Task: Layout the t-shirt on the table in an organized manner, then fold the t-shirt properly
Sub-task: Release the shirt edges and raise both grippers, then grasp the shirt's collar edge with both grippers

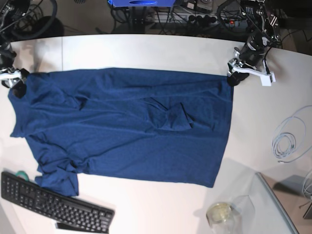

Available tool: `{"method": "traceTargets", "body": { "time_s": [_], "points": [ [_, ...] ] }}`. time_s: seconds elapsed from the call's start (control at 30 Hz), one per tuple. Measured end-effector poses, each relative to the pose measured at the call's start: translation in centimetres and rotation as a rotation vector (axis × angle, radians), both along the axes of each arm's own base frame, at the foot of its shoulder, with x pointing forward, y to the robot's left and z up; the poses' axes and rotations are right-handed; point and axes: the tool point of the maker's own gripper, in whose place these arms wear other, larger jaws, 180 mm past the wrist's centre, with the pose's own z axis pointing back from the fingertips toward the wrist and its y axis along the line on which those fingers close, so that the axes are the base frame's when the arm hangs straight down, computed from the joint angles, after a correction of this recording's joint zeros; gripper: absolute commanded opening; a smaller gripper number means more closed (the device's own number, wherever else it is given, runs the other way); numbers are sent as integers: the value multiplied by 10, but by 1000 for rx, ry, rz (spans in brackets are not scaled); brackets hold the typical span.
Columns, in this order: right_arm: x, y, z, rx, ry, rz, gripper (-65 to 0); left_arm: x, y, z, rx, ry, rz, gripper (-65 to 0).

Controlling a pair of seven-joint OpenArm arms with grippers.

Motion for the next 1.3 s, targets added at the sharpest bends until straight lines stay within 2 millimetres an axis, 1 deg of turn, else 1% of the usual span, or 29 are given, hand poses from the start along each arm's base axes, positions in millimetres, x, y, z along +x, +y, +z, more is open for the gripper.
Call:
{"method": "traceTargets", "body": {
  "time_s": [0.03, 0.13, 0.4, 0.5, 0.57, 0.63, 0.67, 0.7, 0.73, 0.77, 0.8, 0.83, 0.87, 0.9, 0.93, 0.97, 1.0, 1.03, 1.07, 1.1, 1.13, 1.17, 1.23, 1.27, 1.3],
  "points": [
    [0, 0, 0, 0, 0, 0, -260, -1, 0, -1, 0, 4, 1, -513],
    [0, 0, 0, 0, 0, 0, -260, -1, 0, -1, -1, 4, 1, -485],
    [0, 0, 0, 0, 0, 0, -260, 0, 1, 1, 3, 0, 0, -481],
    [0, 1, -1, 2, 5, 3, -260, 1, 4, 13, 37, -18, -18, -481],
    [-1, 12, -7, 21, 54, 55, -261, 1, 8, 27, 70, -51, -25, -489],
    [3, 36, -14, 24, 129, 183, -263, -2, 10, 37, 96, -68, -34, -492],
    [9, 49, -10, 9, 138, 253, -282, -6, 11, 38, 105, -64, -39, -500],
    [16, 66, -5, 0, 128, 323, -312, -12, 16, 39, 113, -57, -34, -528],
    [22, 82, 0, -25, 120, 403, -363, -21, 24, 38, 122, -42, -20, -584],
    [27, 103, 5, -28, 112, 486, -416, -30, 36, 38, 136, -30, 11, -648],
    [31, 121, 10, -44, 101, 555, -474, -39, 52, 38, 152, -17, 52, -650],
    [33, 144, 13, -44, 88, 636, -536, -51, 72, 36, 172, 10, 105, -650],
    [32, 166, 15, -47, 84, 715, -588, -63, 90, 37, 193, 23, 152, -650],
    [29, 188, 14, -43, 86, 794, -627, -72, 105, 38, 209, 32, 188, -650],
    [26, 211, 14, -39, 86, 876, -650, -81, 118, 38, 223, 49, 212, -650],
    [22, 236, 13, -30, 89, 967, -650, -89, 127, 39, 239, 71, 220, -650],
    [20, 258, 12, -30, 88, 1051, -647, -95, 132, 40, 257, 88, 206, -650],
    [16, 279, 11, -26, 94, 1134, -645, -98, 133, 41, 276, 102, 178, -650],
    [16, 295, 11, -35, 94, 1202, -645, -98, 130, 42, 311, 127, 126, -650],
    [14, 312, 11, -26, 90, 1255, -645, -93, 122, 47, 333, 125, 80, -650],
    [12, 323, 10, -17, 88, 1284, -645, -85, 109, 52, 355, 113, 17, -650],
    [9, 329, 9, -7, 89, 1297, -645, -74, 90, 57, 357, 86, -50, -650],
    [2, 330, 2, 7, 117, 1300, -645, -55, 57, 66, 351, 24, -118, -650],
    [-1, 328, -2, 2, 135, 1303, -645, -47, 40, 67, 334, -3, -143, -650],
    [-2, 326, -4, -5, 144, 1303, -645, -43, 25, 62, 322, -5, -163, -650]
  ]
}}
